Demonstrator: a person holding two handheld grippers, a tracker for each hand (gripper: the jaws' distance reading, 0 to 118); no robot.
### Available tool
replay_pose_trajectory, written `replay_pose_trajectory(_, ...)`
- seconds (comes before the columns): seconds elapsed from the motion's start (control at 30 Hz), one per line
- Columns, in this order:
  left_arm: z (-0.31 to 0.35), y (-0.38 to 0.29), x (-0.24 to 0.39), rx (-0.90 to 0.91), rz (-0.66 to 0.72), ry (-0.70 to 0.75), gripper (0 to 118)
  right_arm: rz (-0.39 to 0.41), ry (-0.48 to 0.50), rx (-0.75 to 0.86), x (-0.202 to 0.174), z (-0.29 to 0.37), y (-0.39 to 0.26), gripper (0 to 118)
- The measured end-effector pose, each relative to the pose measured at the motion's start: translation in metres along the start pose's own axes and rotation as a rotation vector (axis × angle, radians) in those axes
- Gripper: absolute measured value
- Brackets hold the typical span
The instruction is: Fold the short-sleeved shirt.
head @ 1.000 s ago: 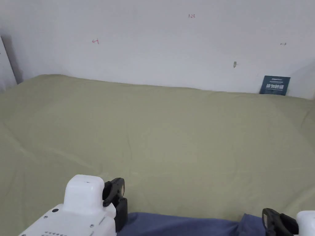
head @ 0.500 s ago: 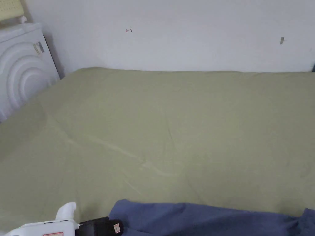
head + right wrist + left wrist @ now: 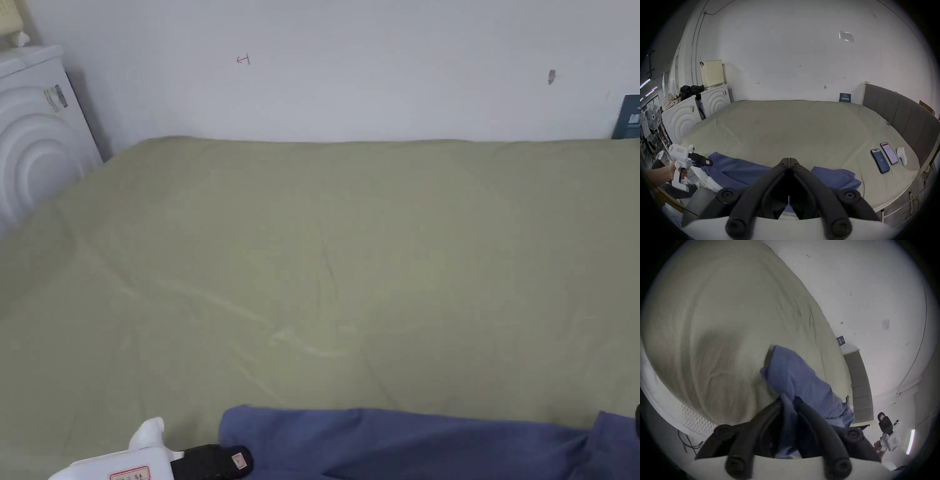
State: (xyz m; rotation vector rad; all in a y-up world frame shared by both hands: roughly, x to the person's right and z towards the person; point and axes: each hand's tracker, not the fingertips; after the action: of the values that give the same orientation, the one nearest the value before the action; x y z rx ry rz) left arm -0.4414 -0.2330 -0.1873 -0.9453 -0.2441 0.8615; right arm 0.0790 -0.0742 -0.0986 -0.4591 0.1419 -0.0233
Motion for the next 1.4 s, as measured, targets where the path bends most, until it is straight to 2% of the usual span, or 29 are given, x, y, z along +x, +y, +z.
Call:
replay_pose_trajectory(0.13, 0.023, 0.006, 0.049, 0.053, -0.215, 0.021, 9, -0.001, -0.016, 0.031, 0.005, 0.018, 0.005, 0)
replay_pose_trajectory(0.27, 0.033, -0.005, 0.122, 0.068, -0.392, -0.100, 9, -0.007, -0.033, 0.062, 0.012, 0.029, 0.009, 0)
replay_pose_trajectory(0.43, -0.013, -0.043, 0.200, -0.042, -0.582, -0.170, 9, -0.020, -0.031, 0.083, 0.019, 0.039, 0.008, 0)
replay_pose_trajectory(0.53, -0.068, -0.073, 0.223, -0.143, -0.630, -0.173, 9, -0.030, -0.038, 0.087, 0.024, 0.045, 0.006, 0)
replay_pose_trajectory(0.67, -0.137, -0.105, 0.216, -0.256, -0.555, -0.161, 10, -0.051, -0.064, 0.076, 0.034, 0.051, -0.001, 0)
replay_pose_trajectory(0.7, -0.150, -0.111, 0.212, -0.261, -0.549, -0.147, 16, -0.056, -0.076, 0.069, 0.036, 0.051, -0.003, 0)
replay_pose_trajectory(0.73, -0.161, -0.117, 0.209, -0.262, -0.536, -0.139, 30, -0.059, -0.084, 0.065, 0.038, 0.052, -0.004, 0)
replay_pose_trajectory(0.77, -0.171, -0.119, 0.200, -0.271, -0.537, -0.158, 55, -0.061, -0.089, 0.060, 0.040, 0.051, -0.007, 0)
replay_pose_trajectory(0.8, -0.179, -0.122, 0.193, -0.300, -0.497, -0.175, 63, -0.066, -0.096, 0.054, 0.041, 0.050, -0.009, 0)
replay_pose_trajectory(0.83, -0.183, -0.123, 0.187, -0.320, -0.442, -0.198, 66, -0.070, -0.100, 0.043, 0.042, 0.049, -0.010, 0)
replay_pose_trajectory(0.87, -0.179, -0.123, 0.183, -0.315, -0.384, -0.287, 67, -0.073, -0.103, 0.035, 0.043, 0.047, -0.010, 0)
replay_pose_trajectory(0.9, -0.170, -0.118, 0.182, -0.274, -0.347, -0.292, 67, -0.074, -0.103, 0.029, 0.044, 0.046, -0.011, 0)
replay_pose_trajectory(1.0, -0.139, -0.101, 0.180, -0.216, -0.234, -0.247, 65, -0.071, -0.095, 0.030, 0.042, 0.045, -0.011, 0)
replay_pose_trajectory(1.03, -0.128, -0.094, 0.176, -0.169, -0.218, -0.290, 65, -0.070, -0.091, 0.032, 0.041, 0.045, -0.011, 0)
replay_pose_trajectory(1.07, -0.116, -0.089, 0.169, -0.104, -0.198, -0.321, 54, -0.068, -0.085, 0.035, 0.038, 0.045, -0.010, 0)
replay_pose_trajectory(1.1, -0.110, -0.084, 0.163, -0.050, -0.187, -0.325, 38, -0.066, -0.079, 0.036, 0.036, 0.044, -0.011, 0)
replay_pose_trajectory(1.13, -0.110, -0.081, 0.162, -0.025, -0.192, -0.293, 10, -0.064, -0.074, 0.037, 0.034, 0.044, -0.011, 0)
replay_pose_trajectory(1.17, -0.112, -0.079, 0.156, -0.021, -0.209, -0.232, 1, -0.059, -0.060, 0.031, 0.032, 0.043, -0.011, 0)
replay_pose_trajectory(1.2, -0.118, -0.079, 0.150, -0.029, -0.209, -0.175, 1, -0.053, -0.048, 0.026, 0.029, 0.043, -0.012, 0)
replay_pose_trajectory(1.33, -0.147, -0.096, 0.135, -0.139, -0.171, -0.181, 0, -0.028, -0.032, 0.028, 0.022, 0.049, -0.014, 0)
replay_pose_trajectory(1.4, -0.155, -0.115, 0.140, -0.152, -0.199, -0.255, 0, -0.018, -0.033, 0.027, 0.021, 0.053, -0.015, 0)
